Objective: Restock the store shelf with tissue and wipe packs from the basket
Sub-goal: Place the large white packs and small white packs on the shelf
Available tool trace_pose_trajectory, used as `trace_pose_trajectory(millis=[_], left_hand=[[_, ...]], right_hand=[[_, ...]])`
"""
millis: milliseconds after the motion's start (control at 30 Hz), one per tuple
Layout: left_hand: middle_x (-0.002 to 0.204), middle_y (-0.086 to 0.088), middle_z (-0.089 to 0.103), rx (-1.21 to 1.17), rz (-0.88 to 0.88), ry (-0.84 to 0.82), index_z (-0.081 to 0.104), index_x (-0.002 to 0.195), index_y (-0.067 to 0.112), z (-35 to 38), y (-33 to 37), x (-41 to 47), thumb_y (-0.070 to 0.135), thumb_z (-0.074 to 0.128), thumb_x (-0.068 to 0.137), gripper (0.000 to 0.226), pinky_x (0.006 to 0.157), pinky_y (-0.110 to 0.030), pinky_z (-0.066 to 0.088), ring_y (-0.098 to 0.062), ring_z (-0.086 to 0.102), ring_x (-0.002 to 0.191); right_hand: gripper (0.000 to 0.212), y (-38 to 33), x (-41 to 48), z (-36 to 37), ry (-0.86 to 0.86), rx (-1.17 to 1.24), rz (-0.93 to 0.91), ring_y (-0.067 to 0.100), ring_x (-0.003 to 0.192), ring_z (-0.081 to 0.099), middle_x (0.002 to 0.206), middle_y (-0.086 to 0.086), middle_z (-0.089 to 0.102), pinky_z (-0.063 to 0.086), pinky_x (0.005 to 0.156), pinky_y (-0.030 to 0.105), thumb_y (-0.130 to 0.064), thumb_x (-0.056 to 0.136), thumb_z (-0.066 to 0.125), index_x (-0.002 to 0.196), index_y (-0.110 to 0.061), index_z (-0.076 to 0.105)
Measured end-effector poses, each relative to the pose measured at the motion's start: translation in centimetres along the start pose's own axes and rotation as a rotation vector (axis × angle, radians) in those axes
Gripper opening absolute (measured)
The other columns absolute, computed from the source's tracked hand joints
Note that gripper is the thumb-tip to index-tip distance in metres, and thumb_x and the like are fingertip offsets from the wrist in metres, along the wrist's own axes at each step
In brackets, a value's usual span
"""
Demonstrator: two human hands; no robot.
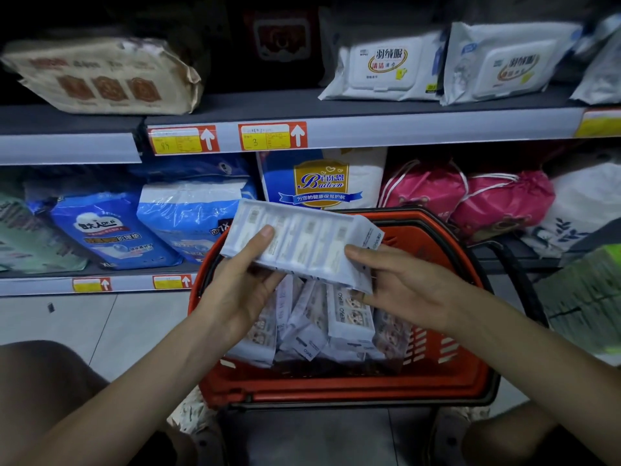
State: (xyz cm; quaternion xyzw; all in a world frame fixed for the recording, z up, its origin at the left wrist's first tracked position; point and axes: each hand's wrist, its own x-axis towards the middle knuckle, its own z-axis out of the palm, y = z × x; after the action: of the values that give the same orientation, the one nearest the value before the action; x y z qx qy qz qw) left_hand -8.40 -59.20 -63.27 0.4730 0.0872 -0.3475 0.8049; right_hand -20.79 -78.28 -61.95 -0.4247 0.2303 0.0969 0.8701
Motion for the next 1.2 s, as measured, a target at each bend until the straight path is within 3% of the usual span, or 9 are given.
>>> trace_pose_trajectory(millis=[267,333,400,533,700,833,933,1100,1200], left_hand=[[0.137,-0.015,0.068,0.006,0.065,-0.173,0.06,0.137,0.005,0.2,2.1,-0.7,0.022,0.065,0.094,0.046,0.095,-0.035,0.06,-0.026,0.065,0.127],[0.141,-0.019,0.064,0.059,0.048,-0.248,0.053,0.143,0.001,0.2,2.7,-1.0,0.025,0.06,0.101,0.049,0.102,-0.042,0.057,-0.031,0.062,0.132],[0.141,-0.022,0.062,0.093,0.056,-0.306,0.052,0.137,-0.002,0.7,3.3,-1.6,0.021,0.052,0.097,0.046,0.105,-0.05,0.054,-0.035,0.061,0.131],[0.127,-0.024,0.068,0.133,0.119,-0.304,0.058,0.115,-0.006,2.0,5.1,-3.4,-0.003,0.035,0.091,0.033,0.09,-0.045,0.062,-0.036,0.069,0.115],[0.127,-0.024,0.071,0.264,0.23,-0.269,0.058,0.125,-0.008,3.1,8.0,-5.9,-0.013,0.032,0.095,0.04,0.095,-0.052,0.06,-0.037,0.069,0.118],[0.115,-0.017,0.077,0.295,0.318,-0.3,0.061,0.121,-0.009,4.2,10.9,-7.7,-0.015,0.034,0.095,0.038,0.076,-0.041,0.066,-0.026,0.077,0.101],[0.125,-0.019,0.073,0.335,0.4,-0.307,0.058,0.13,-0.011,5.1,13.2,-8.1,-0.01,0.043,0.095,0.038,0.082,-0.043,0.065,-0.03,0.074,0.108],[0.112,-0.014,0.078,0.429,0.564,-0.333,0.066,0.119,-0.001,7.6,17.7,-8.6,-0.009,0.051,0.095,0.029,0.073,-0.033,0.063,-0.022,0.077,0.097],[0.1,-0.008,0.08,0.508,0.663,-0.287,0.071,0.104,0.007,8.9,20.7,-8.7,-0.002,0.051,0.101,0.022,0.073,-0.034,0.063,-0.021,0.077,0.09]], right_hand=[[0.039,0.8,-1.5,2.7,0.084,-0.362,-0.468,0.026,0.109,0.073,0.116,0.009,0.077,0.059,0.095,0.042,-0.007,0.08,0.08,0.118,-0.003,0.073],[0.031,0.7,-1.8,3.3,0.129,-0.593,-0.674,0.017,0.109,0.073,0.111,0.0,0.078,0.058,0.093,0.035,-0.004,0.081,0.083,0.112,-0.004,0.077],[0.04,0.4,-2.2,3.6,0.136,-0.895,-0.921,0.01,0.116,0.069,0.121,-0.004,0.075,0.055,0.096,0.03,-0.001,0.085,0.081,0.124,-0.008,0.074],[0.062,-0.4,-2.8,3.0,0.163,-1.532,-1.328,0.024,0.136,0.056,0.145,0.005,0.06,0.048,0.11,0.042,0.009,0.084,0.074,0.139,-0.017,0.064],[0.069,-2.1,-3.6,4.3,0.137,-1.694,-1.462,0.029,0.143,0.048,0.15,0.009,0.055,0.046,0.112,0.047,0.016,0.084,0.072,0.144,-0.014,0.058],[0.078,-4.7,-4.7,6.7,0.166,-1.695,-1.448,0.03,0.141,0.05,0.149,0.009,0.056,0.046,0.11,0.048,0.023,0.076,0.043,0.144,-0.011,0.058],[0.081,-6.7,-5.7,8.9,0.189,-1.672,-1.435,0.027,0.142,0.048,0.15,0.007,0.054,0.042,0.115,0.041,0.01,0.074,0.028,0.146,-0.012,0.057],[0.106,-10.2,-5.4,12.3,0.209,-1.582,-1.421,0.016,0.146,0.041,0.157,-0.003,0.046,0.034,0.118,0.026,0.027,0.059,0.066,0.153,-0.019,0.049],[0.103,-12.1,-4.4,14.8,0.215,-1.499,-1.454,0.014,0.145,0.042,0.156,-0.006,0.046,0.042,0.113,0.033,0.026,0.065,0.068,0.153,-0.021,0.047]])
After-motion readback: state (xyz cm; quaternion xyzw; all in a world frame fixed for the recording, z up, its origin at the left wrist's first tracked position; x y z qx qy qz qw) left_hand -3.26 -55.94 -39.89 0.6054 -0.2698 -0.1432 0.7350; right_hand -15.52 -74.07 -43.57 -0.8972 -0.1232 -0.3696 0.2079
